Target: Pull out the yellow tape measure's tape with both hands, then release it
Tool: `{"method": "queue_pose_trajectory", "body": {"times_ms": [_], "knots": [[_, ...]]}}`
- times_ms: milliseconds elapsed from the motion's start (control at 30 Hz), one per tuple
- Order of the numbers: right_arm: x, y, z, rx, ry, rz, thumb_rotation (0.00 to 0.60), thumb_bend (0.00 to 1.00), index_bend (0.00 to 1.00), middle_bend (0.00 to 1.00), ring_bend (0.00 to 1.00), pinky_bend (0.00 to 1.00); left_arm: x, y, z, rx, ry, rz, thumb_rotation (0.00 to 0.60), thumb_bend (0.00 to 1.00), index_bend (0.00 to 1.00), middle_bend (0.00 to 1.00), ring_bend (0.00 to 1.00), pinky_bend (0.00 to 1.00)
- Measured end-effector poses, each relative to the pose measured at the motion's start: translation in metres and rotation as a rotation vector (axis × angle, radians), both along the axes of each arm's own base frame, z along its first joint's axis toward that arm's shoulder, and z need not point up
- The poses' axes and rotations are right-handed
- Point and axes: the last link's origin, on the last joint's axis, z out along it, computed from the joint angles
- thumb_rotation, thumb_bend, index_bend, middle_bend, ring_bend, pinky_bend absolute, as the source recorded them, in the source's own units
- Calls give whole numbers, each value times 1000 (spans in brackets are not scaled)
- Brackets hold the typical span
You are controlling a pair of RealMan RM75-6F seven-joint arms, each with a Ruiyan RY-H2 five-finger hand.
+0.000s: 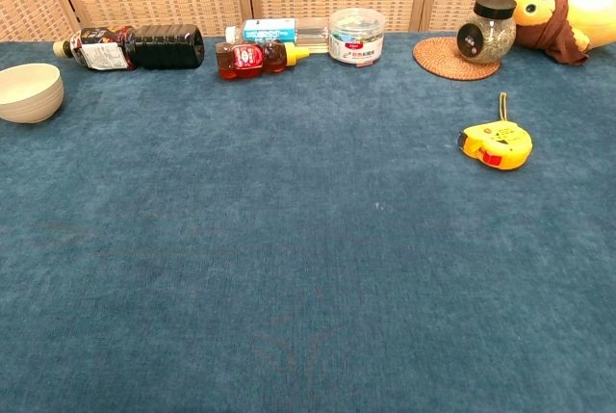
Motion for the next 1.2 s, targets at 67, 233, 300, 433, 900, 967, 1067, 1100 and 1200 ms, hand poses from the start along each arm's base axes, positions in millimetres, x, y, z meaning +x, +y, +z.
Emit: {"method": "queue_pose_trajectory", "body": {"times_ms": [67, 233, 300, 433, 900, 967, 1067, 1100, 1200], "knots": [[6, -8, -2, 17, -15, 21, 354, 333, 306, 420, 414, 504, 1, 2, 0, -1, 1, -6, 551, 260, 583, 502, 397, 365], [23, -33, -9, 81, -48, 71, 356, 332, 285, 393, 409, 504, 5, 8, 1, 1, 4, -26, 554, 260, 582, 502, 397, 365], [30, -44, -12, 110, -50, 87, 355, 331, 264, 378, 400, 501, 7, 9, 1, 1, 8, -33, 556, 260, 582, 502, 396, 365], [42, -67, -21, 163, -43, 113, 350, 307, 233, 345, 369, 483, 11, 14, 0, -5, 13, -45, 556, 260, 583, 502, 397, 365], [60, -165, -62, 293, 116, 119, 357, 287, 240, 326, 348, 464, 19, 29, 5, -12, 62, -50, 555, 260, 582, 502, 397, 365], [60, -173, -65, 295, 137, 122, 355, 288, 241, 326, 348, 463, 20, 31, 7, -8, 67, -50, 554, 260, 583, 502, 397, 365], [59, -184, -70, 304, 170, 124, 352, 288, 240, 326, 347, 459, 24, 33, 8, -4, 76, -54, 557, 260, 582, 502, 397, 365], [58, -187, -72, 310, 186, 123, 354, 288, 240, 326, 347, 458, 26, 34, 9, -3, 79, -58, 558, 260, 582, 502, 397, 365], [55, -194, -77, 325, 224, 119, 355, 288, 240, 326, 347, 456, 29, 36, 10, -2, 85, -65, 559, 260, 583, 502, 397, 365]]}}
